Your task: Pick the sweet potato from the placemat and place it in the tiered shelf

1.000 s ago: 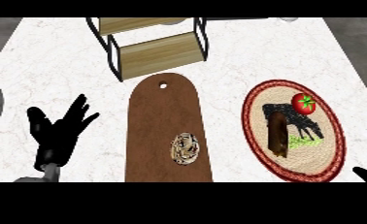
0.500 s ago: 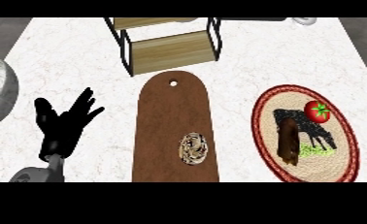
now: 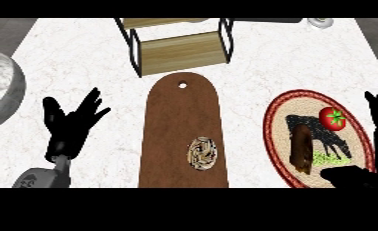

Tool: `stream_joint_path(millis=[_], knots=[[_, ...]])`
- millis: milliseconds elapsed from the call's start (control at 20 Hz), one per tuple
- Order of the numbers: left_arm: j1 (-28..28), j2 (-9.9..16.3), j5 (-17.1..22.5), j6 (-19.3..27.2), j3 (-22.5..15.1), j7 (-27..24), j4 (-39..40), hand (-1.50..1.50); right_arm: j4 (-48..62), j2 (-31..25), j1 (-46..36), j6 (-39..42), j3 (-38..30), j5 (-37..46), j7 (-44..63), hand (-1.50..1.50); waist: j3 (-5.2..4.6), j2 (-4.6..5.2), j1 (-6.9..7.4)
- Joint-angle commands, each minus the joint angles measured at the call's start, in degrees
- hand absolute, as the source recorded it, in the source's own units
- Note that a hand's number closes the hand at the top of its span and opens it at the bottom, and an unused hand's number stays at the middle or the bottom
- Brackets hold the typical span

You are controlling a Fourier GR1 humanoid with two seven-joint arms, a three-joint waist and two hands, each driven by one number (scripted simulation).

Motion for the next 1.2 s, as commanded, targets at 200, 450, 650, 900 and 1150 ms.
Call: stream_joint_path(millis=[200,450,650,900,1150], knots=[[0.29,-1.30,-1.39,0.26,-0.60,-0.92,3.14,0.00,12.66,10.94,-9.91,9.26,4.67,5.47,15.10,-1.50,-0.15,0.15,-0.43],[1.82,-0.63,-1.07,0.41,0.29,-0.42,1.21,0.00,17.44,17.86,-10.17,11.97,6.24,10.95,15.13,-1.50,-0.08,-0.26,-1.44],[0.19,-1.05,-1.69,1.42,0.23,1.09,1.47,0.00,22.87,22.64,-10.93,10.92,5.50,16.80,15.13,-1.50,0.02,-0.26,-2.18],[4.02,-0.38,-0.99,-0.03,1.36,-0.60,0.82,0.00,24.83,26.48,-10.65,13.47,5.31,22.82,15.12,-1.50,0.03,-0.49,-2.29],[3.39,-0.78,-1.48,0.27,1.35,0.16,0.08,0.00,29.56,32.16,-10.58,11.94,4.37,28.93,12.94,-1.50,0.12,-0.42,-2.35]])
